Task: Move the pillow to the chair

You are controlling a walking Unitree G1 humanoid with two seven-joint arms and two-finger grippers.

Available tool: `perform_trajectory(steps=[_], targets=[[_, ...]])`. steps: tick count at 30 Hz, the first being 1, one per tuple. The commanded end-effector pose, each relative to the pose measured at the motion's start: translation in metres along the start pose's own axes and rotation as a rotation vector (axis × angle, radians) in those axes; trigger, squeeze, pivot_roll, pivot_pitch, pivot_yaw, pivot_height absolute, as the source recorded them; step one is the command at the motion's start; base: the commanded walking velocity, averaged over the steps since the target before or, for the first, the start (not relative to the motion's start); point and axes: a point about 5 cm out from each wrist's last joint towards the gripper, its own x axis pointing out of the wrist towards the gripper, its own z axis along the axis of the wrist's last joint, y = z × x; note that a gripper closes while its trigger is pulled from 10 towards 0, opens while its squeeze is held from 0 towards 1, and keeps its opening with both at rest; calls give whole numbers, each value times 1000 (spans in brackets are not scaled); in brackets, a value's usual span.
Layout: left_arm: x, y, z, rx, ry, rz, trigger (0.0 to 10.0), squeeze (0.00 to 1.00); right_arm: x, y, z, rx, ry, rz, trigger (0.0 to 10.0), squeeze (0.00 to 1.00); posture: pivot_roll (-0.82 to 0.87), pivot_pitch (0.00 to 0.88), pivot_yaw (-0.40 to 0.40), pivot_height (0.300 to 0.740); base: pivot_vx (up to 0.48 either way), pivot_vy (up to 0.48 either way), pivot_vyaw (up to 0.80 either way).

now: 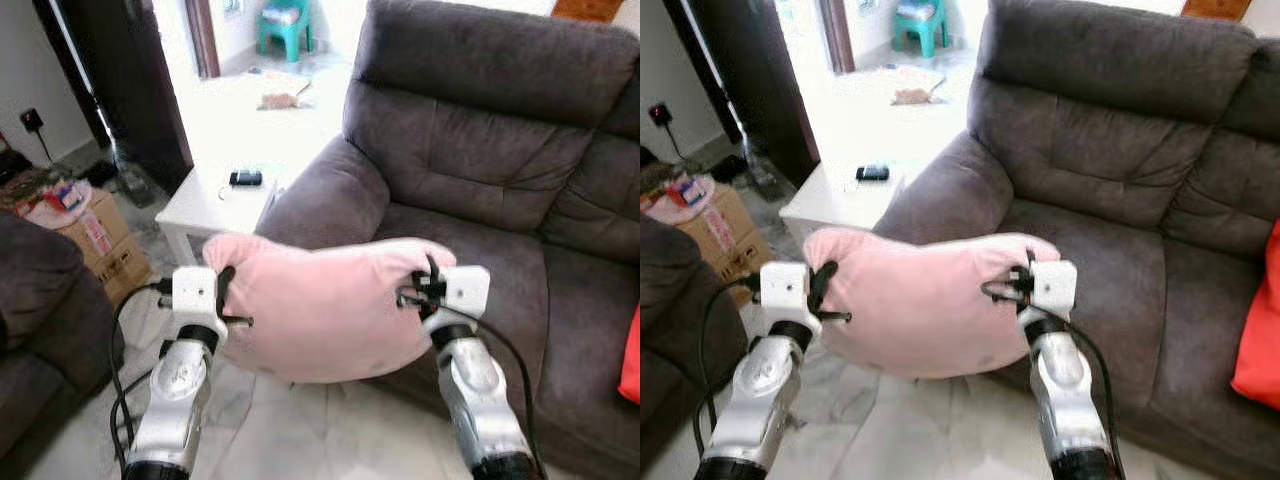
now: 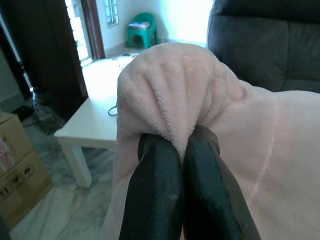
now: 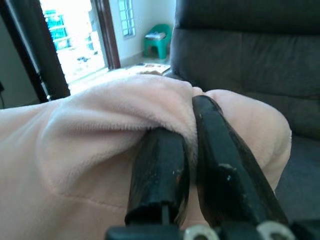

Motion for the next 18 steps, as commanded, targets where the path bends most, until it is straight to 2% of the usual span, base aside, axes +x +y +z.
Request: perform_trajectory(steps=[1, 2, 5, 11, 18], targets=[[5, 0, 12, 1, -58, 6, 10000, 0, 6, -3, 18, 13, -79, -18, 10000, 0, 41, 0, -28, 740, 0, 322, -800], [5, 0, 12, 1, -58, 6, 10000, 0, 6, -3, 18, 13, -79, -18, 10000, 0, 41, 0, -28, 740, 0, 322, -800], [7, 0, 13, 0, -63, 8, 10000, 0, 9, 0, 23, -6, -92, -17, 10000, 0, 39, 2, -28, 740, 0, 326, 0], [8, -1, 14, -4, -64, 9, 10000, 0, 15, 3, 26, 12, -93, -16, 10000, 0, 43, 21, -31, 740, 0, 326, 0], [9, -2, 14, -7, -65, 4, 10000, 0, 17, 4, 26, -15, -83, -9, 10000, 0, 44, 28, -33, 740, 0, 326, -795]])
